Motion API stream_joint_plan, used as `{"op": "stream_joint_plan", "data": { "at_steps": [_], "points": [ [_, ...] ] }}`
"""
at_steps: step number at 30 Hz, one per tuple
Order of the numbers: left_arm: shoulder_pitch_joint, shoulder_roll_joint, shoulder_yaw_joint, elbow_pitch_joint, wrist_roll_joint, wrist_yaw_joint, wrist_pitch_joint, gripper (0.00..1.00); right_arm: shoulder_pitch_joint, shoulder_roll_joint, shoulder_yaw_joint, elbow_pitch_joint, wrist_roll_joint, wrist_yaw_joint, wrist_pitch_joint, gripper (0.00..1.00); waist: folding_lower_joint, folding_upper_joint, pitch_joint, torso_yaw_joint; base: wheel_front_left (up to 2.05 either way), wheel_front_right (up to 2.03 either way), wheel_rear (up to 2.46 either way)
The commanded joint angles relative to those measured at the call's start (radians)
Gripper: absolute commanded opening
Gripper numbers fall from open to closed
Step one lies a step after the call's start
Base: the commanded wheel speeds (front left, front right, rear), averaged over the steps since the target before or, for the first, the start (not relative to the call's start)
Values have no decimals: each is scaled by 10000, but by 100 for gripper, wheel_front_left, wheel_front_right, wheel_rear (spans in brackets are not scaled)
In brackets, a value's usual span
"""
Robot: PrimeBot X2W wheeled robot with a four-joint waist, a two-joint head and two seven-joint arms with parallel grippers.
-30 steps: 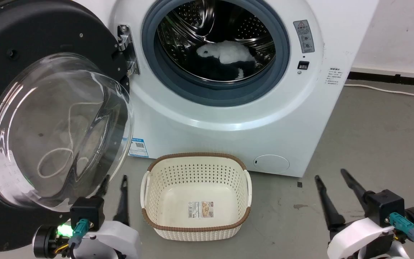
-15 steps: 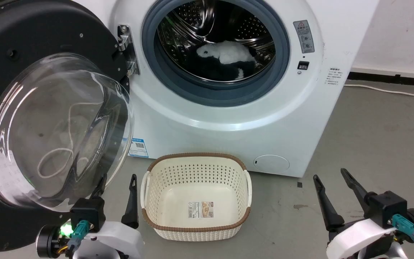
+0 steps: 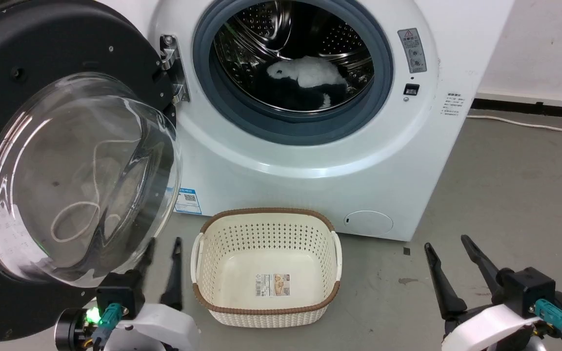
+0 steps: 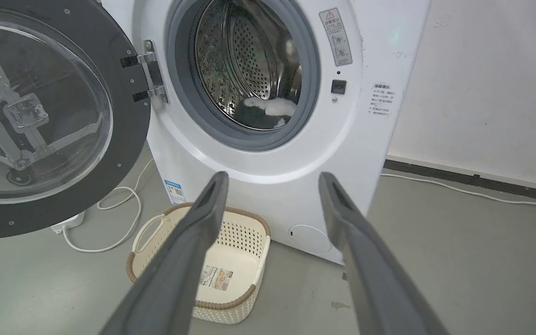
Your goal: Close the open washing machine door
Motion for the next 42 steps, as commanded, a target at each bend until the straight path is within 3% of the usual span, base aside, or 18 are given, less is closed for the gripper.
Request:
{"op": "stream_joint_plan", "data": {
  "at_steps": [1, 10, 16, 22, 30, 36, 42],
  "points": [
    [153, 29, -52, 10, -110, 13, -111, 0, 213, -1, 35, 43, 156, 2, -121, 100, 0, 0, -4, 7, 0, 0, 0],
    [139, 29, 16, -376, -505, -30, -392, 0, 347, -1, 59, 120, 438, 3, -315, 100, 0, 0, -24, 111, 0, 0, 0],
    [-122, 1, 774, -1765, -1055, 27, -528, 0, 418, -1, 24, 188, 624, 3, -443, 100, 0, 0, -29, 278, 0, 0, 0],
    [-626, -1, 2072, -3006, -1847, 381, -659, 0, 486, -1, -13, 289, 808, 3, -571, 100, 0, 0, -28, 568, 0, 0, 0],
    [-1091, 46, 4685, -3209, -2513, 217, -832, 0, 560, -1, -102, 422, 1067, 4, -743, 100, 0, 0, -4, 1069, 0, 0, 0],
    [-973, 1067, 5833, -1764, -2957, 230, -436, 0, 521, -1, -243, 474, 1200, 4, -871, 100, 0, 0, 225, 1475, 0, 0, 0],
    [-1153, 2508, 5966, 88, -2845, 219, 87, 0, 288, -1, -326, 570, 1261, 5, -999, 100, 0, 0, 604, 1701, 0, 0, 0]
  ]
}}
